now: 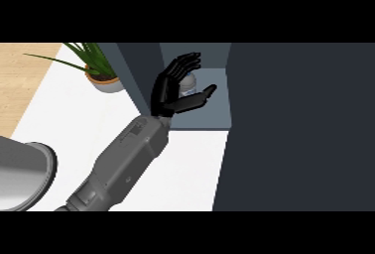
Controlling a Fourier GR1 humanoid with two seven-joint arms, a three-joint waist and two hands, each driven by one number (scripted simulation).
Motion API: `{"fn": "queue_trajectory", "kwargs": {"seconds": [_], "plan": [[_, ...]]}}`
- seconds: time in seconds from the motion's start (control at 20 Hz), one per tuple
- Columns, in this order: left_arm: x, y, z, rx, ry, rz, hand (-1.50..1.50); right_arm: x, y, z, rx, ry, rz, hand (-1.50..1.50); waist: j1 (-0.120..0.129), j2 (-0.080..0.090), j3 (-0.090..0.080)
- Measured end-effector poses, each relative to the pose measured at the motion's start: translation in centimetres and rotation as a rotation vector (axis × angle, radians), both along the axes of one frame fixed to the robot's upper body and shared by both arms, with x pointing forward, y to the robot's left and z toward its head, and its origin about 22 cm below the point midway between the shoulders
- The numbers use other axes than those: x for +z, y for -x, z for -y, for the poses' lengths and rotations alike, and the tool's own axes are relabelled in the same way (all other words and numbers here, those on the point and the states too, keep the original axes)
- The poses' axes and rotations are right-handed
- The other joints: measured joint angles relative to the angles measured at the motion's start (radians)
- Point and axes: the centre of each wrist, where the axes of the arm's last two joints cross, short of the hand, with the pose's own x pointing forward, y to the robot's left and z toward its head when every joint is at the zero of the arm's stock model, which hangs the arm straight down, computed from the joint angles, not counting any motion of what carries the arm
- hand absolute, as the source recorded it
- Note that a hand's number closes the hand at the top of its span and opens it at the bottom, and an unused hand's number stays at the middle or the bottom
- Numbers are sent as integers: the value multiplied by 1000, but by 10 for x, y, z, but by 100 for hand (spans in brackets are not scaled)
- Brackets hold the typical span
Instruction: Pick up the bottled water, place it into the cabinet and close the cabinet
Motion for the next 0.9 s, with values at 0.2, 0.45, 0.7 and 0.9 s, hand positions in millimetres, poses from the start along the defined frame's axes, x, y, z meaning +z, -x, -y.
{"fn": "queue_trajectory", "kwargs": {"seconds": [0.2, 0.45, 0.7, 0.9], "plan": [[-8, 24, -10, -6, 16, -11, 150, 3, -3, -1, 35, 50, 9, 150, 11, -1, 0], [-24, 60, -35, -18, 5, -36, 150, 6, -5, -2, 123, 165, -17, 150, 23, -2, 0], [-23, 105, -59, -1, 10, -30, 150, 6, -2, -11, 214, 212, -91, 150, 22, -1, 0], [-17, 133, -80, 33, 11, -22, 150, 8, 1, -27, 278, 169, -135, 150, 15, 2, 0]]}}
